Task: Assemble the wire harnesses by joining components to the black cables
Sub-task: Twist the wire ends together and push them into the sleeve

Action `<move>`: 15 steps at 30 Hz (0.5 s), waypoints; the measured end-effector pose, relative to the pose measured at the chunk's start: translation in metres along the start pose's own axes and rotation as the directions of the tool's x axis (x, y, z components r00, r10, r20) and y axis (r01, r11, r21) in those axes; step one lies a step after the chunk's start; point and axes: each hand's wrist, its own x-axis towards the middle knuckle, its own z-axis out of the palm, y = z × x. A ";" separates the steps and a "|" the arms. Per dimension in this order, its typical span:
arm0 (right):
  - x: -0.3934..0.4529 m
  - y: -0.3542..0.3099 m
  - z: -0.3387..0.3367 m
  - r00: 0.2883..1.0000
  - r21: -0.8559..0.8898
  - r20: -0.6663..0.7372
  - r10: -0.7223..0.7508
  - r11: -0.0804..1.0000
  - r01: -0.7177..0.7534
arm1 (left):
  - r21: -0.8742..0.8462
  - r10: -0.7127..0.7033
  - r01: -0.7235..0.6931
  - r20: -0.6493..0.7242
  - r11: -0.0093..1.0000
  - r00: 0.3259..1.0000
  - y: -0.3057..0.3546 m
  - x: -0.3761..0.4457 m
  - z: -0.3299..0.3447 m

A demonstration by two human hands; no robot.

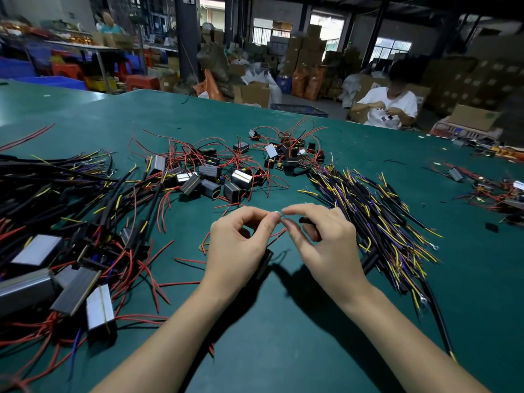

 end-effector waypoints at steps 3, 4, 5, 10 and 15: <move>0.000 0.004 -0.001 0.999 -0.045 0.018 -0.045 0.998 0.046 | 0.001 0.005 -0.005 0.012 1.000 1.000 0.001 -0.001 0.001; 0.000 0.004 -0.001 0.998 -0.065 0.030 -0.057 0.996 0.059 | 0.003 0.007 -0.007 0.016 1.000 1.000 0.002 -0.001 0.001; 0.001 0.005 -0.001 0.997 -0.083 0.037 -0.065 0.994 0.068 | 0.006 0.012 -0.012 0.020 1.000 1.000 0.002 -0.001 0.001; 0.006 0.007 -0.008 0.974 -0.233 0.102 -0.203 0.947 0.222 | 0.018 -0.002 0.001 0.058 1.000 0.998 0.003 0.000 0.001; 0.014 0.008 -0.014 0.963 -0.274 0.170 -0.210 0.928 0.251 | 0.007 -0.009 0.008 0.109 1.000 0.994 0.000 0.003 0.001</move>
